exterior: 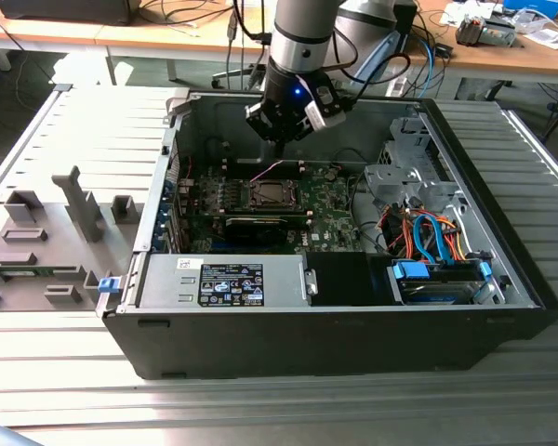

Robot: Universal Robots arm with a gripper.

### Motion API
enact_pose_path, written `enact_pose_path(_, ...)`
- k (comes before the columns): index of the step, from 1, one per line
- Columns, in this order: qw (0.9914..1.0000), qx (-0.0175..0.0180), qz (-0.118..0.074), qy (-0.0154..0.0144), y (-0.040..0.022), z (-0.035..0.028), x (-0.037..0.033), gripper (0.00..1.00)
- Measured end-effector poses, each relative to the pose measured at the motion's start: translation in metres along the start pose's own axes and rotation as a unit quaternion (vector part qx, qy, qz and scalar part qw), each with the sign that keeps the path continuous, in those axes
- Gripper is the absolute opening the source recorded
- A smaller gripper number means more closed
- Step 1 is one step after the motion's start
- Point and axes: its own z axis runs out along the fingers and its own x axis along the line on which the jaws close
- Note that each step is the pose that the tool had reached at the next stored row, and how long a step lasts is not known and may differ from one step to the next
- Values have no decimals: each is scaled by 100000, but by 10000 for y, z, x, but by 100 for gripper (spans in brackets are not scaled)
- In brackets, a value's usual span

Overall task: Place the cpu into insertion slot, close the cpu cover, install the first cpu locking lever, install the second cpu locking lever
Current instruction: 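Install the first cpu locking lever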

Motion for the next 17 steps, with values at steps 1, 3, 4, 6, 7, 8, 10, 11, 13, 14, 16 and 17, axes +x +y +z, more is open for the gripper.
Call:
enact_pose_path(1,100000,-5,3,-5,2,2,19,11)
enact_pose_path(3,100000,-6,12,-6,7,5,57,11)
enact_pose_path(4,100000,-1,4,-7,7,6,68,11)
enact_pose_path(6,100000,0,-5,0,8,6,74,11)
enact_pose_path(7,100000,2,2,-1,8,6,76,11)
enact_pose_path(8,100000,-2,3,-4,8,6,77,11)
enact_pose_path(10,100000,-4,2,-3,8,7,77,11)
enact_pose_path(11,100000,-2,3,-4,8,7,78,11)
enact_pose_path(13,100000,-2,2,-4,8,7,78,11)
enact_pose_path(14,100000,-2,0,-2,8,6,78,11)
enact_pose_path(16,100000,-2,9,-2,9,7,81,11)
enact_pose_path(17,100000,-3,11,-3,9,8,86,11)
